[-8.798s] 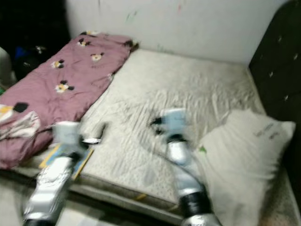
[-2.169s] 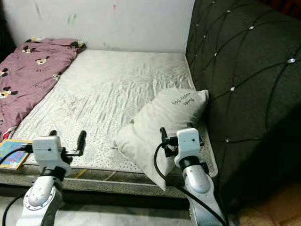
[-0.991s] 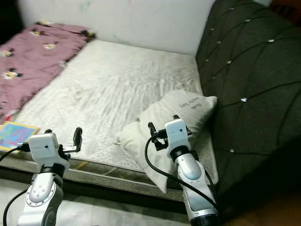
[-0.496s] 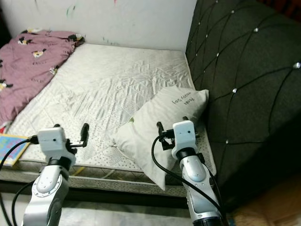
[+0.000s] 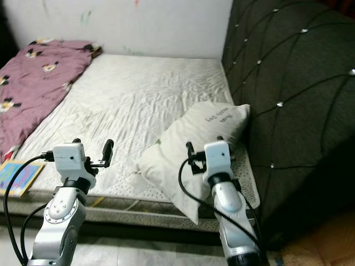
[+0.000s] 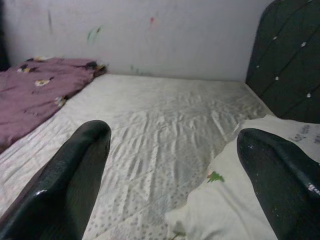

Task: Clean up the room

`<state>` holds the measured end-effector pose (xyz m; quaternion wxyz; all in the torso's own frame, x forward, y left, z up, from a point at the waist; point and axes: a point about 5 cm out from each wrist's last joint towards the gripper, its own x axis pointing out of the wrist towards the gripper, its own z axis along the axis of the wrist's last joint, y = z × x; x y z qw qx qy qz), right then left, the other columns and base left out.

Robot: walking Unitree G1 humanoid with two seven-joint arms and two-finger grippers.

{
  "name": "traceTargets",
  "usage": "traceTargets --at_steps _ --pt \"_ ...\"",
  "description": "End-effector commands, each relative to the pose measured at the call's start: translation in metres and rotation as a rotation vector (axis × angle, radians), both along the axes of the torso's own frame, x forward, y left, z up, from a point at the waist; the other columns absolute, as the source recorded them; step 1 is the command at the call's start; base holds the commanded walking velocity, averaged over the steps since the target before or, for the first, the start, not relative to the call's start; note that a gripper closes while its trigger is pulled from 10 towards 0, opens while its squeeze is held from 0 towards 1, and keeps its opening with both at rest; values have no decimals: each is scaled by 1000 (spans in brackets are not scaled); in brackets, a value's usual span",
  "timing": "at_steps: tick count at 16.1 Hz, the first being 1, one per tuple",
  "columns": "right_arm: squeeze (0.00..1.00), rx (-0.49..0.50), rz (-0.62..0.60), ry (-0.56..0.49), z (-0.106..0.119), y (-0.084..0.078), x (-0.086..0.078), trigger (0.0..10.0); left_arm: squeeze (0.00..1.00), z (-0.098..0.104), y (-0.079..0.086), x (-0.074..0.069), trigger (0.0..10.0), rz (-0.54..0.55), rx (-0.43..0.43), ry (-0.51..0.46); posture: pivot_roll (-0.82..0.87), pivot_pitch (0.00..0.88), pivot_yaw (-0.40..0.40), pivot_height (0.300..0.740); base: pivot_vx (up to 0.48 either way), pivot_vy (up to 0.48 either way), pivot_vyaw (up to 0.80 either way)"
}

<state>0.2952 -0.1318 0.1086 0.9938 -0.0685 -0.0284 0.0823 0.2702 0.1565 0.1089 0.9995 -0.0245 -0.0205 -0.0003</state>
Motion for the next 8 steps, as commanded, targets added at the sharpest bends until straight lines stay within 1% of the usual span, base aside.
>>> traceTargets --at_steps 1,2,8 --pt "0 6 -10 -8 1 -3 2 10000 0 1 -1 -1 10000 -18 -11 -13 21 1 19 740 0 0 0" --pt "0 7 -10 -9 2 -4 2 10000 0 2 -2 -2 10000 -24 -16 -21 22 4 14 740 0 0 0" --pt "0 9 4 -20 6 -3 4 10000 0 3 -2 -1 10000 -20 -24 -22 19 11 4 740 277 0 0"
